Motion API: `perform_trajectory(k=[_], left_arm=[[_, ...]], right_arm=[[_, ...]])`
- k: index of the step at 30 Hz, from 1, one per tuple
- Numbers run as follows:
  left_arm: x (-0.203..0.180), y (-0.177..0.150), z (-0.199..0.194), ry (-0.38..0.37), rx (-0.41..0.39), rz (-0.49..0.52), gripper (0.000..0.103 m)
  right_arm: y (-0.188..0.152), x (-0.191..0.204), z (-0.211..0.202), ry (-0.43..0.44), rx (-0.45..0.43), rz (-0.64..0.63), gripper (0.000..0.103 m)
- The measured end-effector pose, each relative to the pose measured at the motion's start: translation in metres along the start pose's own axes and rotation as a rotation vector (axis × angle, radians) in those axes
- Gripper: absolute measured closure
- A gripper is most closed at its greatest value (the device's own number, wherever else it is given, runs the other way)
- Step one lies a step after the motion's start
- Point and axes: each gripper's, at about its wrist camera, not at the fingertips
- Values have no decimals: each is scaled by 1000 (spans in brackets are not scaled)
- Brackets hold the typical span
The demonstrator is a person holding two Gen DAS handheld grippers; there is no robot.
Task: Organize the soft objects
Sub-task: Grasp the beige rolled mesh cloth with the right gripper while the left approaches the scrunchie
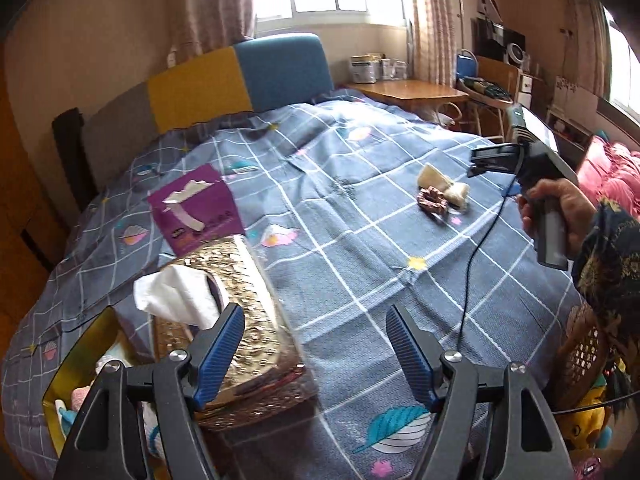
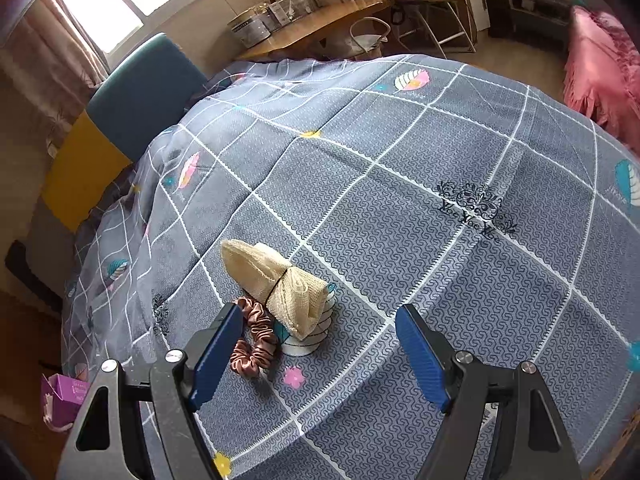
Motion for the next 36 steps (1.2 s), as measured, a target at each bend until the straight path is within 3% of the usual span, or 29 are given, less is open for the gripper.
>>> perform_trajectory(k=[13, 18, 21, 22, 23, 27, 36], left_arm=[[-14, 7, 10, -76, 23, 32, 29], [-18, 15, 16, -79, 33, 40, 29], [-19, 22, 21, -91, 37, 40, 29], [-21, 25, 21, -95, 38, 40, 29], [-22, 29, 22, -99, 37, 39, 29], [-30, 42, 26, -119, 41, 42, 29], [-63, 95, 67, -185, 91, 26, 29]], right_arm=[[49, 65, 62, -188, 70, -298, 36], [52, 71, 91, -180, 151, -355, 39], [51, 73, 81, -164, 145, -400, 67], [51, 73, 73, -141, 139, -410, 84], [50, 71, 64, -134, 128, -414, 87], [47, 53, 36, -146, 76, -399, 88], [45, 4, 46, -157, 169, -286, 87]])
Point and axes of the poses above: each gripper's, at about its wrist camera, not at the fingertips, and z roughly the way its jaws point, x to its left, y to its top, and after that the axes turned 11 degrees about x, right-handed
